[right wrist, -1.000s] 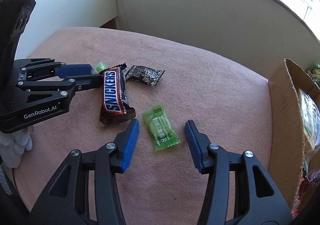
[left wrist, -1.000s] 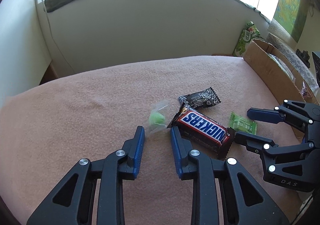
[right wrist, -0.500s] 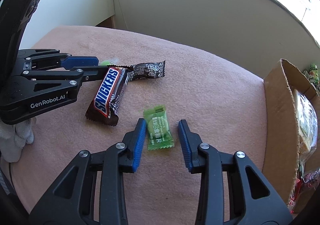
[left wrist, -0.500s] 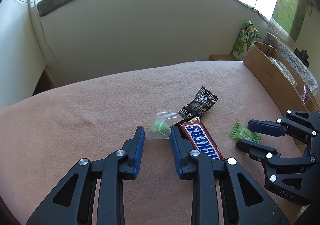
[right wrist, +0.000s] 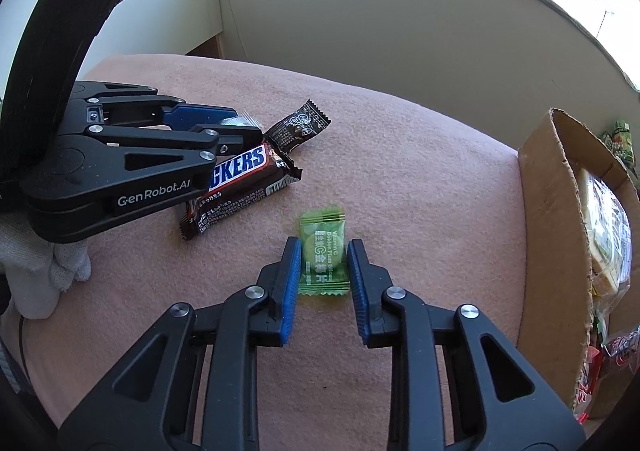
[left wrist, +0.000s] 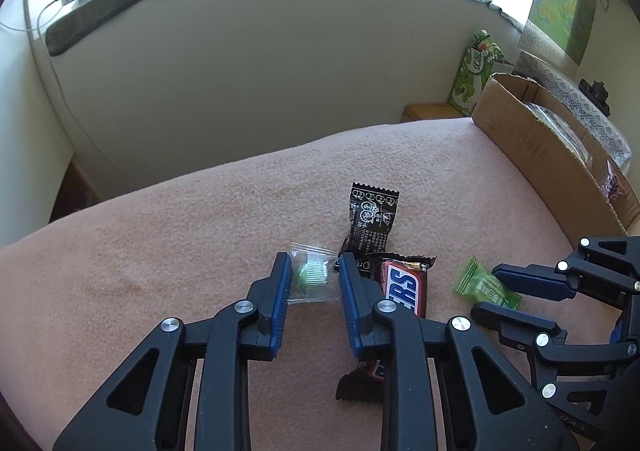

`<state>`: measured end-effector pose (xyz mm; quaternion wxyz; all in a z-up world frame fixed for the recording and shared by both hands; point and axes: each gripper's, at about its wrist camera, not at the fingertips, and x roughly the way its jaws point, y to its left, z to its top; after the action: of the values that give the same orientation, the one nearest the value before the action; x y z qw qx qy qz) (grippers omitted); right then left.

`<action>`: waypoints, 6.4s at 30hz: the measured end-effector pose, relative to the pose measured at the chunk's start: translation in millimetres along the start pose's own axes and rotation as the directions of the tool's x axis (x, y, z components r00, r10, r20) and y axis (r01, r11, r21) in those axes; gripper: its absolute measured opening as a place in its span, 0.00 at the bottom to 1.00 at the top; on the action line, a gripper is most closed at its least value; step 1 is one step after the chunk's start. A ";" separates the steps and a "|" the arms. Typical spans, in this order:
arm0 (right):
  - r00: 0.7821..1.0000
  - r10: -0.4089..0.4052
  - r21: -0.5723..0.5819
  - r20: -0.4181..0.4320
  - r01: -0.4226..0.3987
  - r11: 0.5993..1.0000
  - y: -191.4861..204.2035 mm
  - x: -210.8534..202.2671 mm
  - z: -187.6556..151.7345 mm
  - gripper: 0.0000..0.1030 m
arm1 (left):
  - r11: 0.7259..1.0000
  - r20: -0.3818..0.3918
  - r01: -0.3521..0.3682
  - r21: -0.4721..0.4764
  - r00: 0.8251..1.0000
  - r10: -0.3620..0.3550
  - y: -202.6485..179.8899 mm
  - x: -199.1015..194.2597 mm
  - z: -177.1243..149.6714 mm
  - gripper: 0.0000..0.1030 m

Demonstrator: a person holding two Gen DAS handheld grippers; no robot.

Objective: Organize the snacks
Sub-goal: 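Close the left tool on the clear green candy while the right tool closes on the green packet, then carry the green candy and green packet over the box with both tools, then open both tools to drop the green candies into the box, then move both tools back over the Snickers bar and dark wrapped candy, then close the left tool on the Snickers bar while the right tool closes on the dark wrapped candy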

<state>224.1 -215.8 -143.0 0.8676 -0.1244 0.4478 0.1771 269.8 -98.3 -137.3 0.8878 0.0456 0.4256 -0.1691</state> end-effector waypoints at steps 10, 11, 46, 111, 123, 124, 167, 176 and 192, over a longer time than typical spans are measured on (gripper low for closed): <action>0.999 0.022 0.030 0.024 -0.023 0.999 -1.5 -15.2 -6.4 0.22 | 0.998 0.015 -0.005 -0.059 1.000 0.006 20.0 -16.5 -9.6 0.21; 0.999 0.024 0.033 0.030 -0.025 0.999 -3.0 -18.7 -7.7 0.22 | 0.998 0.018 -0.008 -0.064 1.000 0.009 22.1 -19.6 -11.5 0.21; 0.961 -0.153 0.277 0.228 0.087 0.957 -112.9 -175.2 -70.4 0.22 | 0.971 0.203 0.240 0.009 0.950 -0.237 -104.6 -111.2 0.5 0.22; 0.949 -0.262 0.432 0.176 0.164 0.887 -190.3 -172.1 -101.4 0.79 | 0.953 0.168 0.269 0.140 0.942 -0.290 -210.0 -95.3 21.4 0.41; 0.948 -0.248 0.394 0.199 0.154 0.906 -159.5 -175.4 -81.1 0.83 | 0.972 0.209 0.220 0.082 0.950 -0.232 -165.3 -111.2 13.4 0.46; 0.948 -0.244 0.390 0.203 0.151 0.909 -155.9 -175.5 -78.6 0.83 | 0.974 0.210 0.215 0.076 0.951 -0.226 -160.6 -111.6 12.3 0.46; 0.968 0.246 0.352 0.046 -0.246 0.903 -46.2 -18.2 56.2 0.88 | 0.975 0.060 0.140 -0.172 0.989 -0.131 -7.8 -66.4 -40.2 0.49; 0.942 0.335 0.468 -0.007 -0.293 0.834 -55.2 30.9 69.6 0.77 | 0.975 0.041 0.149 -0.165 0.989 -0.144 -11.0 -50.1 -32.5 0.49; 0.943 0.328 0.469 -0.056 -0.265 0.842 -43.0 54.0 83.0 0.60 | 0.980 0.011 0.114 -0.163 0.993 -0.114 -11.7 -29.5 -24.1 0.26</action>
<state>331.9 -213.1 -137.7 0.8021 0.1415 0.5479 0.1910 230.9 -96.1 -129.1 0.8777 -0.0518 0.4393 -0.1844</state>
